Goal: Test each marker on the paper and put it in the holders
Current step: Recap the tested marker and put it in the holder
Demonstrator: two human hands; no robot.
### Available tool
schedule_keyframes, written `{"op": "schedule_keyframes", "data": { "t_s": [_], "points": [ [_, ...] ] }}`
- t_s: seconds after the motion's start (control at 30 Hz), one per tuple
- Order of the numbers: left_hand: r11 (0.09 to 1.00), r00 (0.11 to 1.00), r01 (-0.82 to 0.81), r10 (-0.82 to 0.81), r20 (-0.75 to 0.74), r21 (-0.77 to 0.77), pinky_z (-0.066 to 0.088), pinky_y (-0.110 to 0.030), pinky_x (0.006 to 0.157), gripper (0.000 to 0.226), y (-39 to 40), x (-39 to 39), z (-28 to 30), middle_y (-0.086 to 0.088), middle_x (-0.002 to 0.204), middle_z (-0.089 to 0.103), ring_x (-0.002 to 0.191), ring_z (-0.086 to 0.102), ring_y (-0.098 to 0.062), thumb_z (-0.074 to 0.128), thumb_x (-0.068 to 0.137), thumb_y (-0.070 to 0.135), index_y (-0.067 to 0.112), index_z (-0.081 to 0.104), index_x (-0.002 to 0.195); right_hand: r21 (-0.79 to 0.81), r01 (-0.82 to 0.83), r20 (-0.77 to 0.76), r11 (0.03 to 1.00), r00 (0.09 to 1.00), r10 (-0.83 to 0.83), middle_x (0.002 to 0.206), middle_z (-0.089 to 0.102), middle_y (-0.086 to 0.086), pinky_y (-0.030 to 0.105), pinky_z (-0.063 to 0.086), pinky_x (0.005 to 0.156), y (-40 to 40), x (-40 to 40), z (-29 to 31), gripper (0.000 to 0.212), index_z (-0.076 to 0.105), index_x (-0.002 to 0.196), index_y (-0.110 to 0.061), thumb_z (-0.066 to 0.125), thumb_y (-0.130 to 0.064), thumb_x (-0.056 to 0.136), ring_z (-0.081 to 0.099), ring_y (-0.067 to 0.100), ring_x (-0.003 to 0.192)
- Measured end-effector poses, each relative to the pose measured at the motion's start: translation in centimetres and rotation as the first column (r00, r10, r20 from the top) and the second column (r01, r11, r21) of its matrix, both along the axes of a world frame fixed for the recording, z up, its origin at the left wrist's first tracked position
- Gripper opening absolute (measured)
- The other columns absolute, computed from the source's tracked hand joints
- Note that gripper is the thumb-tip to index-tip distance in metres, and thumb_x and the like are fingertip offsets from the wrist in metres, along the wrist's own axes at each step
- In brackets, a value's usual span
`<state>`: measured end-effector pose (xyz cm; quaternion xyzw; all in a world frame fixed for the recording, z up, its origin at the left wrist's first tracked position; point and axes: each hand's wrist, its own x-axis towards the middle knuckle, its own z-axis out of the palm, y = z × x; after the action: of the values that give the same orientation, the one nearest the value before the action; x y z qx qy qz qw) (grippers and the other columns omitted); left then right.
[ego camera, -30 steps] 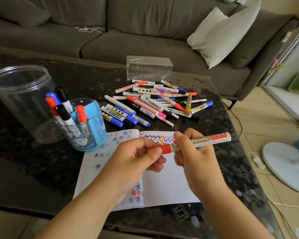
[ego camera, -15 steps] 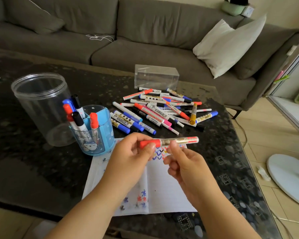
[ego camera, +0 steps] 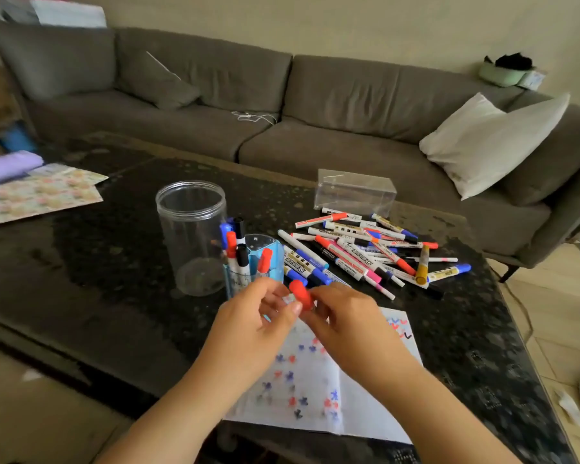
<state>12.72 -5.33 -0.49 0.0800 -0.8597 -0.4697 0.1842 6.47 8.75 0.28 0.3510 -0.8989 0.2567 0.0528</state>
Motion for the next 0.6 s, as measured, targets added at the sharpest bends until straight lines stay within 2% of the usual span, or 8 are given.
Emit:
{"op": "schedule_keyframes", "data": {
  "t_s": [0.1,0.2,0.27,0.47,0.6],
  "points": [
    [0.986,0.996,-0.078,0.07,-0.058,-0.148,0.041,-0.005,0.069,0.021,-2.3,0.1,-0.6,0.018,0.102,0.054,0.088,0.054,0.002,0.059,0.087,0.03,0.026,0.055,0.108,-0.109,0.134,0.002,0.985,0.991,-0.135,0.074,0.052,-0.006,0.012,0.036,0.056,-0.6,-0.6,1.9,0.013,0.057,0.09,-0.017,0.057,-0.03,0.092,0.045,0.006,0.062],
    [0.947,0.989,-0.146,0.136,-0.055,-0.285,0.036,-0.006,0.078,0.032,-4.3,-0.3,-1.1,0.012,0.115,0.047,0.101,0.048,-0.001,0.059,0.089,0.023,0.02,0.053,0.12,-0.24,0.206,0.021,0.949,0.978,-0.207,0.067,0.051,-0.009,0.011,0.037,0.052,-1.5,-1.5,4.1,0.011,0.055,0.09,-0.018,0.053,-0.028,0.094,0.046,0.005,0.057],
    [0.938,0.987,-0.156,0.157,-0.023,-0.308,0.035,-0.011,0.084,0.035,-5.0,-0.5,-1.4,0.008,0.124,0.047,0.111,0.047,-0.006,0.058,0.089,0.022,0.019,0.051,0.124,-0.294,0.2,0.044,0.935,0.98,-0.196,0.064,0.05,-0.01,0.007,0.037,0.052,-2.5,-1.9,5.2,0.008,0.052,0.089,-0.022,0.052,-0.027,0.095,0.047,0.005,0.054],
    [0.944,0.99,-0.128,0.139,0.015,-0.305,0.028,-0.009,0.09,0.041,-5.6,-0.8,-2.1,0.007,0.135,0.043,0.121,0.044,-0.006,0.055,0.092,0.023,0.019,0.045,0.131,-0.258,0.155,0.137,0.954,0.983,-0.123,0.073,0.053,-0.012,0.002,0.038,0.054,-6.0,-3.3,5.1,0.009,0.054,0.099,-0.022,0.05,-0.029,0.096,0.05,0.0,0.063],
    [0.944,0.991,-0.123,0.131,0.003,-0.304,0.026,-0.008,0.091,0.04,-6.0,-0.9,-2.1,0.009,0.135,0.043,0.122,0.043,-0.005,0.054,0.092,0.022,0.02,0.045,0.131,-0.079,0.139,0.235,0.987,0.965,-0.117,0.07,0.052,-0.008,0.009,0.031,0.045,-7.8,-4.3,4.4,0.012,0.053,0.098,-0.019,0.049,-0.031,0.097,0.048,0.003,0.059]
  ]
}}
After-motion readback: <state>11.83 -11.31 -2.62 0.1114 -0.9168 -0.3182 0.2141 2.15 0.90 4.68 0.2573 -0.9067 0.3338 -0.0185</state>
